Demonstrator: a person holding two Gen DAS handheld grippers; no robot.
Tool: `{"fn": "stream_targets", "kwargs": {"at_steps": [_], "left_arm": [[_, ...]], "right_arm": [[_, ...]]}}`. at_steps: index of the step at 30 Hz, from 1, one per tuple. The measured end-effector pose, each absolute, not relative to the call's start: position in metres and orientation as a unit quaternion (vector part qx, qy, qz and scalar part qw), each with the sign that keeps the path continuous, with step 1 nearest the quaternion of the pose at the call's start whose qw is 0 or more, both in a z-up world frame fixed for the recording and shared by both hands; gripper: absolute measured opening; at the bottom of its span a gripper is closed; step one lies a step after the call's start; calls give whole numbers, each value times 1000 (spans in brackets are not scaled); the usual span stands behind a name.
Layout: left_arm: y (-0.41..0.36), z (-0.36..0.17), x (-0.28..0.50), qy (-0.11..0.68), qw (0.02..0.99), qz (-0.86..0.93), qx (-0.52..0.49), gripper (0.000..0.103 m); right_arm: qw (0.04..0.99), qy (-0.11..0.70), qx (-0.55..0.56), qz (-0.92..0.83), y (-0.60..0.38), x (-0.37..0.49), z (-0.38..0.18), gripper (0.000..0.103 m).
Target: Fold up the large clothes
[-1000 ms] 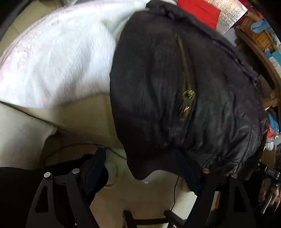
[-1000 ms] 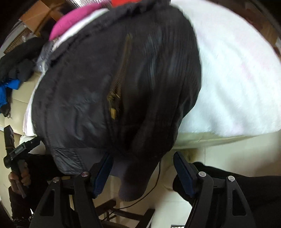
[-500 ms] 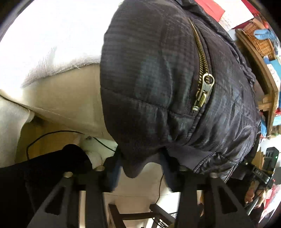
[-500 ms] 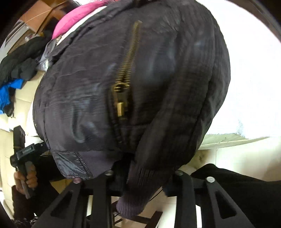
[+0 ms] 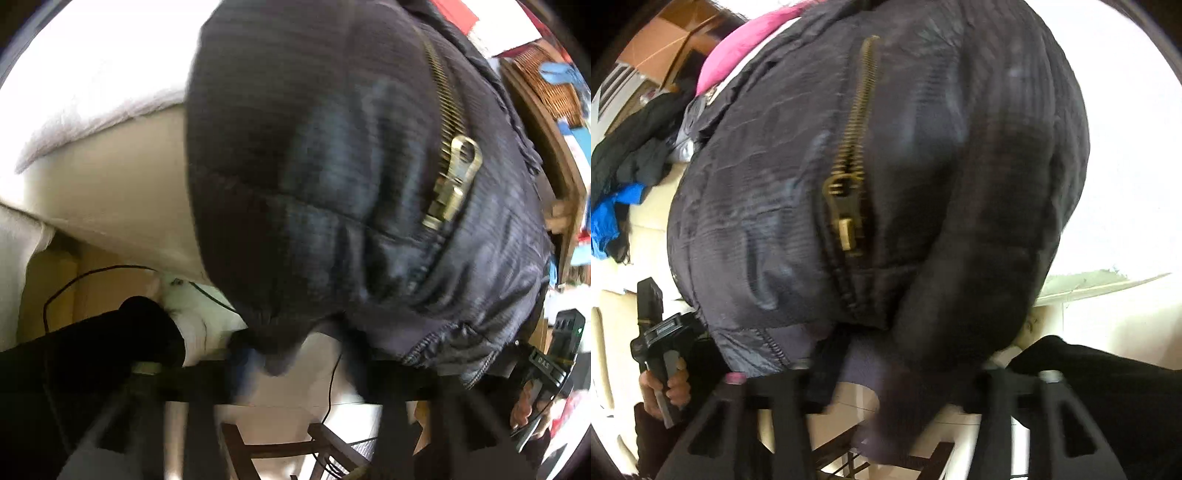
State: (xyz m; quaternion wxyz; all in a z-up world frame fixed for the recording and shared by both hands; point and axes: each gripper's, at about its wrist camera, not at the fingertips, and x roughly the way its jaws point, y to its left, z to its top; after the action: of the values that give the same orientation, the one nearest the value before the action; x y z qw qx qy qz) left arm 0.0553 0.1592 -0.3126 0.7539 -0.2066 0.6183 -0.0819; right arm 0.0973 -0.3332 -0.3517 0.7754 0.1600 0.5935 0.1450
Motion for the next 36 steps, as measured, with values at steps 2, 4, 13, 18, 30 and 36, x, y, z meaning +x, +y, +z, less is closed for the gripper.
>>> {"fn": "stream_targets", "kwargs": {"at_steps": [2, 4, 13, 18, 30, 36], "left_arm": [[160, -307, 52, 613, 760, -83, -199, 10], [161, -294, 45, 600, 769, -92, -202, 9], [166, -202, 29, 525, 813, -173, -185, 8], [172, -134, 51, 470, 833, -209, -202, 8], [170, -186, 195, 499, 804, -168, -277, 8], [168, -190, 203, 491, 797, -173, -304, 8]], "right_arm": [[787, 587, 136, 136, -334, 89, -343, 21], [791, 579, 141, 136, -335, 80, -331, 16], [844, 482, 118, 204, -354, 38, -212, 14], [855, 437, 147, 238, -356, 54, -183, 14], [845, 416, 270, 199, -354, 196, -208, 14], [807, 451, 336, 181, -357, 238, -254, 14]]}}
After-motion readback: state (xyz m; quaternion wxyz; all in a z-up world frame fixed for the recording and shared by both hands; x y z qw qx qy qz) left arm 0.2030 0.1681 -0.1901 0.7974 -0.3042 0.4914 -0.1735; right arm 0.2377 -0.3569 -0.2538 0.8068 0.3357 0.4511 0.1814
